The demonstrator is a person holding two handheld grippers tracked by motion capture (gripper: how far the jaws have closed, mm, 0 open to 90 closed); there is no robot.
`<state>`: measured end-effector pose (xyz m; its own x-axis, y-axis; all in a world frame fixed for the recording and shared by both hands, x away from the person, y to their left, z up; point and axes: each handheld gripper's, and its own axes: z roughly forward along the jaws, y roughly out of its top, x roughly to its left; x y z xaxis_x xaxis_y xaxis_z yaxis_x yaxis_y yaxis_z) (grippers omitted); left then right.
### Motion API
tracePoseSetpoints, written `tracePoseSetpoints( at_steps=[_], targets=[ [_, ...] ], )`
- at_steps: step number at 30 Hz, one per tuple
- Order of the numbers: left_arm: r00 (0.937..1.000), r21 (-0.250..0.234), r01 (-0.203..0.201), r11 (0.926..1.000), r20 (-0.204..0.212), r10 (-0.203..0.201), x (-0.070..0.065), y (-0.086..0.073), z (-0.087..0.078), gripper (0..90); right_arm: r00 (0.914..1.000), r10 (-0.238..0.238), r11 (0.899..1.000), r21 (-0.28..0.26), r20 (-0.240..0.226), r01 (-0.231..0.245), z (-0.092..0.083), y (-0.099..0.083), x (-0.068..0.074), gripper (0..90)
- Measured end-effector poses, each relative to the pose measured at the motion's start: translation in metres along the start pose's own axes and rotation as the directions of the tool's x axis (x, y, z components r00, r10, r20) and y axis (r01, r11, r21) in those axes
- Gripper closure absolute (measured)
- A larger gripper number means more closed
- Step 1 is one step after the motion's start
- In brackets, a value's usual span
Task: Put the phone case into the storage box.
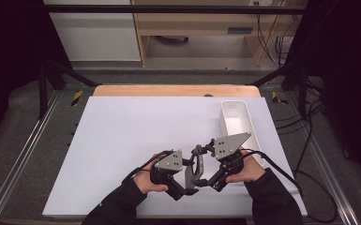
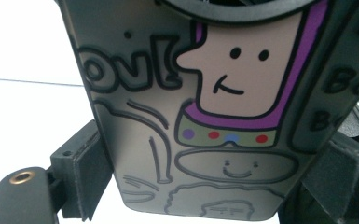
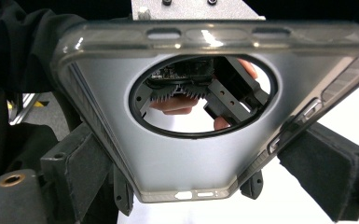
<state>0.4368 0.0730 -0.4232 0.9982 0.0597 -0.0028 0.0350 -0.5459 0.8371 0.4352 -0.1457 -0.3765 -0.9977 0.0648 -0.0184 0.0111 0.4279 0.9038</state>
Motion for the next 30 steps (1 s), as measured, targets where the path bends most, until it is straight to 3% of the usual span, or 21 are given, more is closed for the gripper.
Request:
tracePoseSetpoints(
  at_steps=[7, 18, 23, 30],
  targets=[
    [0.9999, 0.018, 0.013, 0.9998, 0.009, -0.013, 0.0, 0.0, 0.002, 11.1, 0.9999, 0.007, 1.0, 0.013, -0.01, -0.007, 0.002, -0.001, 0.0, 12.1],
    [0.9996, 0.018, 0.022, 0.9996, -0.016, -0.021, 0.0, 0.0, 0.0, 7.5, 0.9999, 0.012, 1.0, -0.001, 0.002, -0.012, 0.0, 0.0, -0.001, 12.1],
    [0.9986, 0.014, 0.036, 0.9993, -0.039, -0.035, 0.002, -0.001, -0.004, 5.5, 0.9994, 0.016, 1.0, -0.024, 0.032, -0.015, -0.008, 0.002, -0.002, 12.0],
    [0.9948, -0.021, 0.063, 0.9978, -0.079, -0.064, 0.004, -0.003, -0.015, 4.1, 0.9932, 0.04, 0.998, -0.051, 0.109, -0.035, -0.023, 0.003, -0.004, 11.9]
  ],
)
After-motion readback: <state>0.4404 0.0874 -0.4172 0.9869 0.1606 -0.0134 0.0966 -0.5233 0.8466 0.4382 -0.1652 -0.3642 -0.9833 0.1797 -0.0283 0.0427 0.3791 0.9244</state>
